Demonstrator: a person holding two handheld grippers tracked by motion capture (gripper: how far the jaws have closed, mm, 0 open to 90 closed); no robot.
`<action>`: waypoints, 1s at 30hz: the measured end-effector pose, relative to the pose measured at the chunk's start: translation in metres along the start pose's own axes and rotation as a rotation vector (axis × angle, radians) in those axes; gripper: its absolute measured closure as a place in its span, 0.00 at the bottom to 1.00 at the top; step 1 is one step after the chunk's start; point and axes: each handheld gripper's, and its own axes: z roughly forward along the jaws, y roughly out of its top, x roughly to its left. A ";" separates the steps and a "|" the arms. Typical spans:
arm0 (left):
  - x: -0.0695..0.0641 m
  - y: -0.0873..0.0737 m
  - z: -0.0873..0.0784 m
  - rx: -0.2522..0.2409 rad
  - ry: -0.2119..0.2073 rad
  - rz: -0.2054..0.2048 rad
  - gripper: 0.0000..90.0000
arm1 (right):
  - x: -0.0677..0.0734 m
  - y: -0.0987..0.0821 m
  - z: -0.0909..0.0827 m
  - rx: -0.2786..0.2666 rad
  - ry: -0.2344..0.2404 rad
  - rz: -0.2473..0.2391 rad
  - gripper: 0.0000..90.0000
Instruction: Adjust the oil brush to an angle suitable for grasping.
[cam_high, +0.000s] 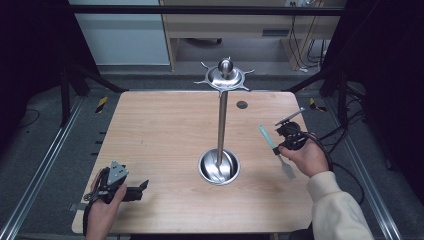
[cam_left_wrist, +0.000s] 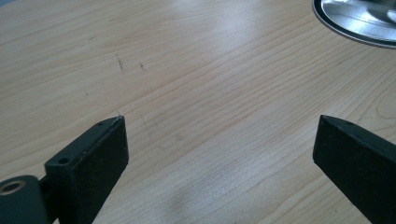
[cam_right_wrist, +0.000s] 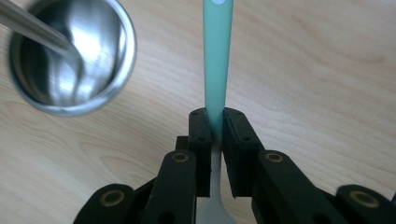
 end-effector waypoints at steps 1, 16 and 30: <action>0.000 0.000 0.000 -0.002 0.000 -0.001 0.03 | 0.000 0.000 -0.007 -0.024 0.003 -0.003 0.91; 0.000 0.000 -0.001 -0.006 -0.003 -0.005 0.03 | 0.008 -0.005 -0.081 -0.285 0.021 -0.045 0.91; 0.001 0.000 -0.001 -0.001 -0.002 -0.001 0.03 | 0.021 -0.015 -0.130 -0.485 0.076 -0.078 0.91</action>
